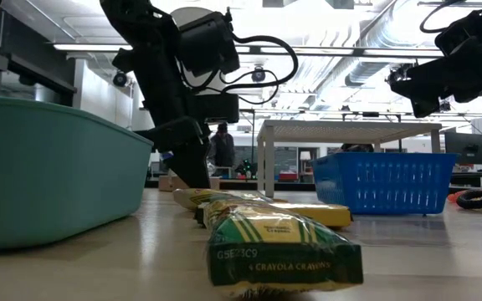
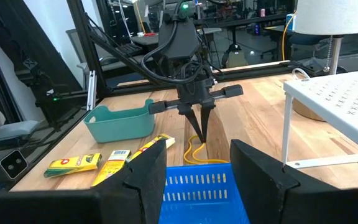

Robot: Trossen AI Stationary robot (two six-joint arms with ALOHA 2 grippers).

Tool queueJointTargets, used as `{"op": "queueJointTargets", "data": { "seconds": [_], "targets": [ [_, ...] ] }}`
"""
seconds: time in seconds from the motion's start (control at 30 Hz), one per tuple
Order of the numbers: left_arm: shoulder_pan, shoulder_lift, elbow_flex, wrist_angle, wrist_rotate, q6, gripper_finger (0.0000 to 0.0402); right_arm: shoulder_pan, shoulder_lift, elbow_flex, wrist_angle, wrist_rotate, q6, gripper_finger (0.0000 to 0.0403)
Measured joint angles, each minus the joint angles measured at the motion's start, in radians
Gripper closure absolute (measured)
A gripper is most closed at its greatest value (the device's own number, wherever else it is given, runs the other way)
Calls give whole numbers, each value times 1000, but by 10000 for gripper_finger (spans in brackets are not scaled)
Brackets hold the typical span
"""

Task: Pick & Place Office Desk Supplies
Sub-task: Put the yellow rubber band into the green bin

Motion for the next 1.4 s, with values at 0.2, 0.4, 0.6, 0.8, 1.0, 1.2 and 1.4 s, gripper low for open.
{"op": "queueJointTargets", "data": {
  "seconds": [0.2,0.4,0.6,0.8,1.0,1.2,1.4],
  "targets": [
    [1,-34,-2,-19,-11,6,401,0,0,0,0,0,0,237],
    [1,-65,-1,-34,-32,7,401,0,0,0,0,0,0,237],
    [1,-73,0,-34,-31,6,401,0,0,0,0,0,0,237],
    [1,-73,0,-35,-31,4,401,0,0,0,0,0,0,237],
    [0,-74,1,-37,-30,4,401,0,0,0,1,0,0,237],
    [0,-75,1,-41,-30,4,401,0,0,0,1,0,0,237],
    [0,-75,2,-42,-30,4,401,0,0,0,1,0,0,237]
  ]
}}
